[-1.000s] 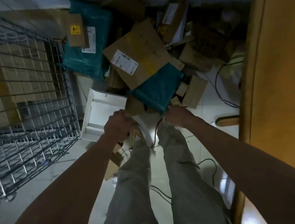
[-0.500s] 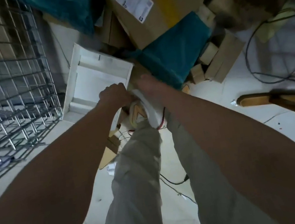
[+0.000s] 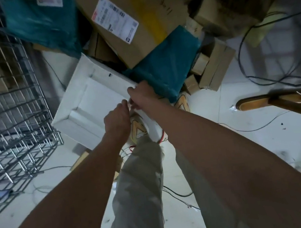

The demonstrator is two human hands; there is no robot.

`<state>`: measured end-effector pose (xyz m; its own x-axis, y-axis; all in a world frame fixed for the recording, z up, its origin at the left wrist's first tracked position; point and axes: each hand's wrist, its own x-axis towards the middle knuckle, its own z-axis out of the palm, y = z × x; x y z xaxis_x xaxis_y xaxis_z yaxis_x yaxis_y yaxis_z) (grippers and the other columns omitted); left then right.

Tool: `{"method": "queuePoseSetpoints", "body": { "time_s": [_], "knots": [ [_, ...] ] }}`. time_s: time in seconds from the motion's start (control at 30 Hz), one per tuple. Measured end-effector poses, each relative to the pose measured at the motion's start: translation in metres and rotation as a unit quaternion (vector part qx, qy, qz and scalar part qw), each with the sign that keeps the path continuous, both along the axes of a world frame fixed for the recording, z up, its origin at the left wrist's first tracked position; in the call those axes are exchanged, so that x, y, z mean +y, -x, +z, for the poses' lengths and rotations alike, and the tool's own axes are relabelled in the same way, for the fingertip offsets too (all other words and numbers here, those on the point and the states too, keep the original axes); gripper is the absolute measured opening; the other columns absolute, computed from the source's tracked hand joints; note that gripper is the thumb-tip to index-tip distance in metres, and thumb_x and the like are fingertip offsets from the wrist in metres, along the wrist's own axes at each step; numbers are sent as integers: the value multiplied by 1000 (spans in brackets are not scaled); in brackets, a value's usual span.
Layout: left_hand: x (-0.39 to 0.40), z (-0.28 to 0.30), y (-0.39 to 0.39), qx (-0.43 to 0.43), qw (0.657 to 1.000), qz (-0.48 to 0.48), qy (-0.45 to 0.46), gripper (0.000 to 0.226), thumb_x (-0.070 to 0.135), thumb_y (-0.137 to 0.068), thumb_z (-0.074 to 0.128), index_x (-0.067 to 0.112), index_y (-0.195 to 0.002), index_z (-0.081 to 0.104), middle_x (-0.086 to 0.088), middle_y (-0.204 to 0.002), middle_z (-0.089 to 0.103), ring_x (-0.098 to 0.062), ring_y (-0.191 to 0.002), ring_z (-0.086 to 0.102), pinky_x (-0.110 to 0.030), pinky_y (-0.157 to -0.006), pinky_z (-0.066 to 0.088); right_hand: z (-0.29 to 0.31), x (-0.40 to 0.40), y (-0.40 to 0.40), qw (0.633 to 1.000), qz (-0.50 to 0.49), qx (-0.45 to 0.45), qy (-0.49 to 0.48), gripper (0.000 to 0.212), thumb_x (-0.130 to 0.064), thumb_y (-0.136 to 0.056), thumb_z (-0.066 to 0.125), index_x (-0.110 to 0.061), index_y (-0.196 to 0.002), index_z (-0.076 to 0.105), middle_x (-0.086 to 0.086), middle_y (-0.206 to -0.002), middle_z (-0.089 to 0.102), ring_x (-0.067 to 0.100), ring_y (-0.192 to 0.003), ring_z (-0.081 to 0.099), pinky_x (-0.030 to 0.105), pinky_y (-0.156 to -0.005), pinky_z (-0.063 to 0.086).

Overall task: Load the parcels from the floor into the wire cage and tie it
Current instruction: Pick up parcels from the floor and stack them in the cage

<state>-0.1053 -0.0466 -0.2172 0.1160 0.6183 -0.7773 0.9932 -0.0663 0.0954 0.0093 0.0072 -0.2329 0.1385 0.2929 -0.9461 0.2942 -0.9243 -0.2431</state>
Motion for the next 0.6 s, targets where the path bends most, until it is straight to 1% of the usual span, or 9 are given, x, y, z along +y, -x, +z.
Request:
{"method": "queuePoseSetpoints", "body": {
  "time_s": [0.07, 0.13, 0.2, 0.27, 0.3, 0.37, 0.47, 0.53, 0.6],
  "knots": [
    [8, 28, -12, 17, 998, -59, 23, 47, 7, -91, 62, 15, -133, 42, -8, -110, 65, -33, -90, 66, -37, -63, 44, 35, 2, -21, 1000, -22, -2, 2, 32, -28, -96, 51, -5, -118, 47, 17, -105, 69, 27, -61, 72, 28, -46, 55],
    [15, 61, -32, 34, 992, -112, 43, 52, 11, -93, 63, 15, -139, 40, -7, -111, 65, -31, -95, 67, -35, -65, 42, 66, -5, -41, 999, -25, -16, 19, 33, -28, -97, 49, -3, -118, 49, 18, -100, 70, 25, -58, 71, 20, -39, 46],
    [14, 97, -55, 39, 986, -148, 59, 56, 18, -95, 65, 16, -144, 38, -5, -112, 65, -27, -97, 68, -33, -69, 44, 93, -15, -59, 998, -41, -36, 25, 35, -30, -94, 48, -1, -111, 56, 18, -95, 72, 26, -62, 71, 22, -48, 55],
    [7, 128, -75, 37, 984, -165, 65, 54, 23, -97, 65, 17, -144, 39, -3, -110, 66, -25, -95, 68, -32, -73, 48, 122, -26, -75, 995, -86, -37, 45, 33, -29, -92, 49, -2, -108, 57, 18, -96, 72, 32, -73, 73, 39, -69, 64],
    [3, 142, -84, 35, 984, -164, 65, 50, 25, -97, 65, 17, -142, 42, -2, -107, 67, -23, -93, 68, -31, -74, 48, 137, -31, -83, 991, -118, -39, 51, 27, -27, -93, 50, -5, -108, 56, 17, -97, 70, 34, -78, 73, 44, -73, 64],
    [-3, 164, -101, 31, 983, -166, 67, 41, 29, -98, 64, 20, -135, 50, 1, -103, 69, -21, -90, 68, -30, -73, 44, 160, -47, -98, 984, -161, -43, 62, 20, -24, -95, 51, -9, -108, 57, 14, -98, 69, 31, -81, 71, 39, -69, 62],
    [-15, 187, -123, 24, 962, -259, 84, 31, 27, -96, 64, 19, -125, 57, 1, -102, 70, -22, -93, 70, -30, -73, 42, 176, -82, -122, 974, -173, -115, 93, 31, -29, -97, 50, -7, -115, 63, 7, -88, 67, 18, -64, 60, 27, -55, 43],
    [-24, 193, -136, -5, 942, -326, 83, 28, 22, -96, 62, 17, -124, 58, -1, -106, 70, -24, -97, 70, -31, -72, 40, 182, -109, -138, 959, -238, -119, 102, 33, -23, -99, 50, 3, -113, 64, 15, -100, 69, 29, -77, 66, 28, -60, 49],
    [-29, 191, -144, -40, 927, -364, 79, 31, 18, -97, 57, 14, -128, 56, -6, -114, 68, -30, -104, 68, -33, -73, 37, 180, -141, -154, 943, -283, -142, 100, 32, -18, -96, 50, 9, -101, 67, 22, -99, 71, 35, -89, 70, 40, -71, 59]
  ]
}}
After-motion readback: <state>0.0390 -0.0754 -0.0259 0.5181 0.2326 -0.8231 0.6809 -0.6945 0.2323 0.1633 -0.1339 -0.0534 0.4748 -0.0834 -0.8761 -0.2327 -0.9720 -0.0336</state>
